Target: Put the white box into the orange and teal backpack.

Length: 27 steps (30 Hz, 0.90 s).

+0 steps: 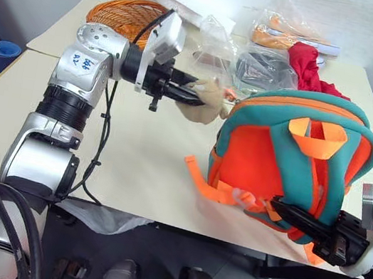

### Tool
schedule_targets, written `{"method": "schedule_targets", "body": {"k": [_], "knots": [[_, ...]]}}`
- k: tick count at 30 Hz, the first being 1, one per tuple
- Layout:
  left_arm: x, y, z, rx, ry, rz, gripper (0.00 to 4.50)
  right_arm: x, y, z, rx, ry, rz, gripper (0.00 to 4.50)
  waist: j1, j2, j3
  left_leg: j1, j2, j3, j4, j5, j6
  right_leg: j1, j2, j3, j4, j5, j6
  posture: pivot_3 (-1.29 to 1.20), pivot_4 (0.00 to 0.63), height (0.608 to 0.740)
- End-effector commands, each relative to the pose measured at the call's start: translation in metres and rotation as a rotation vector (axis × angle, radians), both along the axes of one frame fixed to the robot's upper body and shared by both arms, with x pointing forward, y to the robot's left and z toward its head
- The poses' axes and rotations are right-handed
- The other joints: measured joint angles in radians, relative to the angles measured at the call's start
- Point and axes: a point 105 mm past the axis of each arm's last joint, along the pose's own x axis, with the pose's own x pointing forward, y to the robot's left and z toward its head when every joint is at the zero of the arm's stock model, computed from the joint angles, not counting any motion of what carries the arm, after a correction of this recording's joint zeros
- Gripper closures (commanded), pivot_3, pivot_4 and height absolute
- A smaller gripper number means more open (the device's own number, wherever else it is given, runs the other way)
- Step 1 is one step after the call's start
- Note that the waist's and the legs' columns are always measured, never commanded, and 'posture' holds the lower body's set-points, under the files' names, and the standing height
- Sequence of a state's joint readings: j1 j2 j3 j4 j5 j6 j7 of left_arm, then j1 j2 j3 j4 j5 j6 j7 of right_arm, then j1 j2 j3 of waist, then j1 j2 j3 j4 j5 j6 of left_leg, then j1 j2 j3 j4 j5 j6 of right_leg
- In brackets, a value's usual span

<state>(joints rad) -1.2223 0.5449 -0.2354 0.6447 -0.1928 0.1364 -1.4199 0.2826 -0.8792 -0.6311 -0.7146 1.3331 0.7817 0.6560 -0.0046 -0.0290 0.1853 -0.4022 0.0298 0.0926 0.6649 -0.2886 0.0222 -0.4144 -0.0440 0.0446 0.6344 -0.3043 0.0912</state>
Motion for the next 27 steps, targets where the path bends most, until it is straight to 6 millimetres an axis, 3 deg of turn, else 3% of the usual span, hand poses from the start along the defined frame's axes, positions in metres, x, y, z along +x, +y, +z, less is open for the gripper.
{"method": "schedule_targets", "body": {"k": [1, 3, 7, 10, 12, 15, 17, 21, 23, 27], "knots": [[-0.006, 0.018, -0.048, 0.226, -0.029, -0.046, 3.65, -0.003, 0.001, 0.005, 0.014, -0.049, -0.006, 4.46, -0.002, 0.000, 0.000, 0.000, 0.000, 0.000, 0.000, 0.000, 0.000, 0.000, 0.000, 0.000, 0.000, 0.000, 0.000, 0.00, 0.150, 0.740], [-0.022, -0.013, -0.084, 0.227, -0.035, -0.136, 3.65, -0.001, 0.001, 0.004, 0.013, -0.057, -0.013, 4.46, 0.001, 0.001, -0.001, 0.001, 0.001, 0.000, -0.001, 0.000, 0.000, 0.000, -0.001, 0.001, 0.001, 0.000, -0.001, 0.00, 0.150, 0.740], [-0.036, -0.061, -0.111, 0.151, -0.070, -0.175, 3.65, 0.007, -0.001, 0.003, 0.002, -0.083, -0.050, 4.46, 0.015, 0.000, 0.000, -0.002, 0.000, -0.002, 0.002, -0.001, 0.001, 0.000, -0.003, -0.001, 0.001, 0.000, 0.000, 0.00, 0.150, 0.740], [-0.032, -0.072, -0.115, 0.107, -0.066, -0.119, 3.65, 0.016, -0.004, 0.000, -0.029, -0.097, -0.093, 4.46, 0.021, 0.001, -0.002, -0.001, -0.001, -0.001, 0.003, -0.001, 0.002, 0.001, -0.003, 0.000, 0.001, 0.000, 0.001, 0.00, 0.150, 0.740], [-0.027, -0.066, -0.108, 0.084, -0.031, -0.076, 2.98, 0.019, -0.009, -0.006, -0.067, -0.080, -0.117, 3.70, 0.019, 0.001, -0.002, -0.001, -0.001, 0.000, 0.003, -0.001, 0.002, 0.001, -0.003, 0.000, 0.001, 0.000, 0.001, 0.00, 0.150, 0.740], [-0.023, -0.032, -0.092, 0.035, 0.098, -0.021, 2.02, 0.016, -0.030, -0.014, -0.174, -0.050, -0.135, 2.71, 0.010, 0.001, -0.002, -0.001, -0.001, 0.000, 0.002, -0.001, 0.002, 0.000, -0.001, 0.000, 0.002, 0.000, 0.001, 0.00, 0.150, 0.740], [-0.024, -0.022, -0.087, 0.013, 0.148, -0.009, 1.38, 0.014, -0.039, -0.014, -0.197, -0.045, -0.143, 2.00, -0.001, 0.001, -0.002, 0.000, 0.000, 0.000, 0.002, -0.001, 0.002, 0.000, 0.000, 0.000, 0.002, 0.000, 0.000, 0.00, 0.150, 0.740], [-0.030, 0.023, -0.064, -0.048, 0.275, 0.025, 0.12, -0.002, -0.087, 0.002, -0.248, -0.002, -0.179, 0.65, 0.002, 0.003, -0.001, 0.001, 0.000, 0.000, 0.001, -0.001, 0.002, 0.000, 0.000, 0.000, 0.002, 0.000, 0.000, 0.00, 0.150, 0.740], [-0.042, 0.056, -0.035, -0.114, 0.388, 0.020, 0.00, -0.013, -0.123, 0.023, -0.267, 0.015, -0.253, 0.02, -0.001, 0.003, -0.001, 0.000, 0.000, 0.000, 0.001, -0.001, 0.002, 0.000, 0.000, 0.000, 0.002, 0.000, 0.000, 0.00, 0.150, 0.740], [-0.046, 0.099, 0.010, -0.192, 0.376, 0.116, 0.00, -0.037, -0.163, 0.050, -0.324, 0.007, -0.342, 0.02, 0.000, 0.002, -0.001, 0.001, 0.000, 0.000, 0.000, -0.002, 0.002, 0.000, 0.000, -0.001, 0.000, -0.001, -0.001, 0.00, 0.150, 0.740]]}}
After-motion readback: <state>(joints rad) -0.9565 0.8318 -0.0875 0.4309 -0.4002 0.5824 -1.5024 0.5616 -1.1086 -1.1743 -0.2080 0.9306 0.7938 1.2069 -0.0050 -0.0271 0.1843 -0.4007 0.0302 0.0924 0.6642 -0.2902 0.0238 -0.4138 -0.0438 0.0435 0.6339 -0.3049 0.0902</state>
